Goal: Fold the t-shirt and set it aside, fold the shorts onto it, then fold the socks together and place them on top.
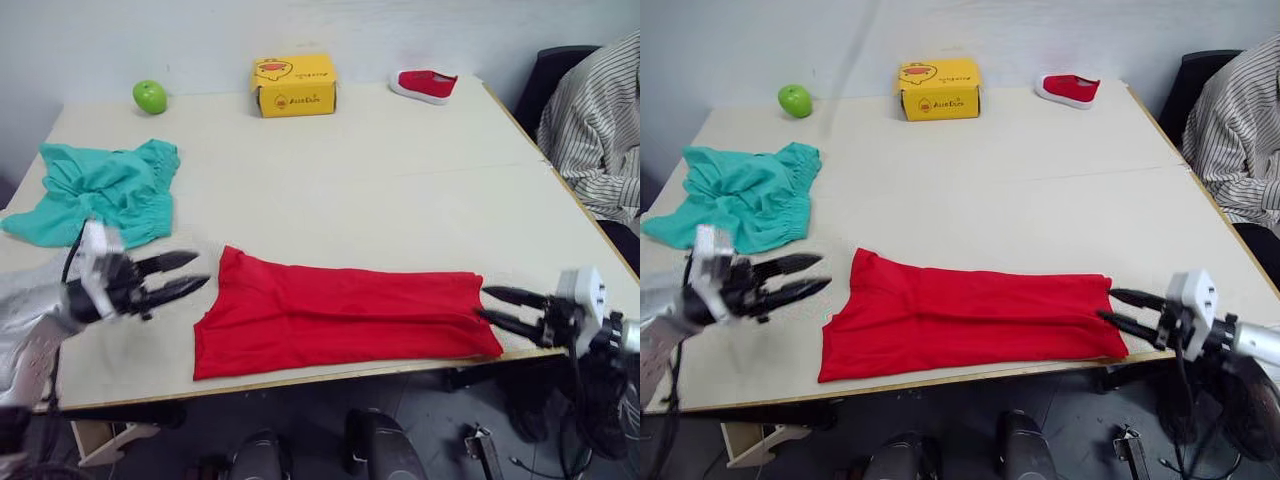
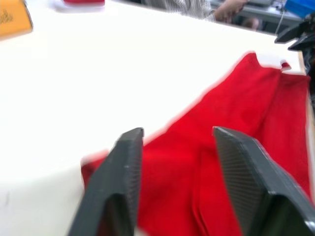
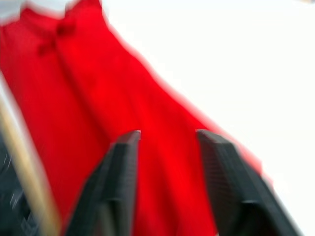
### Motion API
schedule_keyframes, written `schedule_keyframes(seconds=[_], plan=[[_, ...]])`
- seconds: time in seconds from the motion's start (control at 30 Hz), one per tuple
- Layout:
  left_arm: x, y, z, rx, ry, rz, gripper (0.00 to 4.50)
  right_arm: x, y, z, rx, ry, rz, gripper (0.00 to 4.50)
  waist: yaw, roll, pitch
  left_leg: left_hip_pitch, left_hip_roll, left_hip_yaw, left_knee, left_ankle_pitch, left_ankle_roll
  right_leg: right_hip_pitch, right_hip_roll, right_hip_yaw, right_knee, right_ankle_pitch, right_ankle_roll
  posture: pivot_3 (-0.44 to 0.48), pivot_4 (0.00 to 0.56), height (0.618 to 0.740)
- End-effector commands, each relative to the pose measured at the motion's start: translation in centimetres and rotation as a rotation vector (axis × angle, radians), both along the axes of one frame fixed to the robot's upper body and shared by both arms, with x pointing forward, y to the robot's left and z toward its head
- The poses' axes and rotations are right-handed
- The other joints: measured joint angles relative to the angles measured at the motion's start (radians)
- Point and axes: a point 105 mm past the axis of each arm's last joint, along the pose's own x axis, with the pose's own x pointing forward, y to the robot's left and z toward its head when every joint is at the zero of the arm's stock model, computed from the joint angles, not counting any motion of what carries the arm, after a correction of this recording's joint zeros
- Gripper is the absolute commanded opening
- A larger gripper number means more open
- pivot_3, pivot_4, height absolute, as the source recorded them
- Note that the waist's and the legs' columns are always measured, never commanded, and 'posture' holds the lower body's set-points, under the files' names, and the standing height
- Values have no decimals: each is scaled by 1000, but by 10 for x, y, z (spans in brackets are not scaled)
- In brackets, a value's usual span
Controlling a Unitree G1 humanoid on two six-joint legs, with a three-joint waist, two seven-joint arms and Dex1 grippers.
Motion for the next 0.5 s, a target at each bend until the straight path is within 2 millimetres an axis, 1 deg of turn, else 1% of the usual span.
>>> schedule_keyframes(seconds=[0.03,0.07,0.13,0.2,0.3,0.4,0.5], plan=[[17,-27,-14,95,-30,-73,996,13,26,-9,-59,-33,74,318,1,0,0,-1,0,1,0,0,-1,-1,1,-1,-1,0,0,0,150,740],[20,-32,-16,114,-40,-88,671,15,31,-11,-75,-40,93,0,1,0,0,-3,1,1,1,0,-1,-2,2,-2,-1,0,0,0,150,740],[30,-45,-30,182,-54,-118,32,20,48,-22,-124,-56,157,0,1,0,0,-8,1,1,3,0,-1,-6,3,-3,-2,0,0,0,150,740],[36,-54,-44,241,-61,-135,32,25,58,-30,-157,-57,188,0,-1,0,0,-9,1,4,3,0,-1,-6,3,-4,-3,0,0,0,150,740],[40,-59,-55,273,-68,-151,32,34,62,-42,-186,-40,178,0,-2,0,0,-9,1,5,3,0,0,-6,3,-4,-5,0,1,0,150,740],[27,-65,-67,320,-39,-261,32,41,58,-58,-223,-11,158,0,-1,-1,0,-9,1,4,4,0,0,-6,3,-4,-4,0,1,0,150,740],[13,-68,-70,324,-45,-341,32,53,50,-62,-221,-12,84,0,-4,-1,0,-8,1,3,5,0,1,-5,2,-3,-2,0,1,0,150,740]])
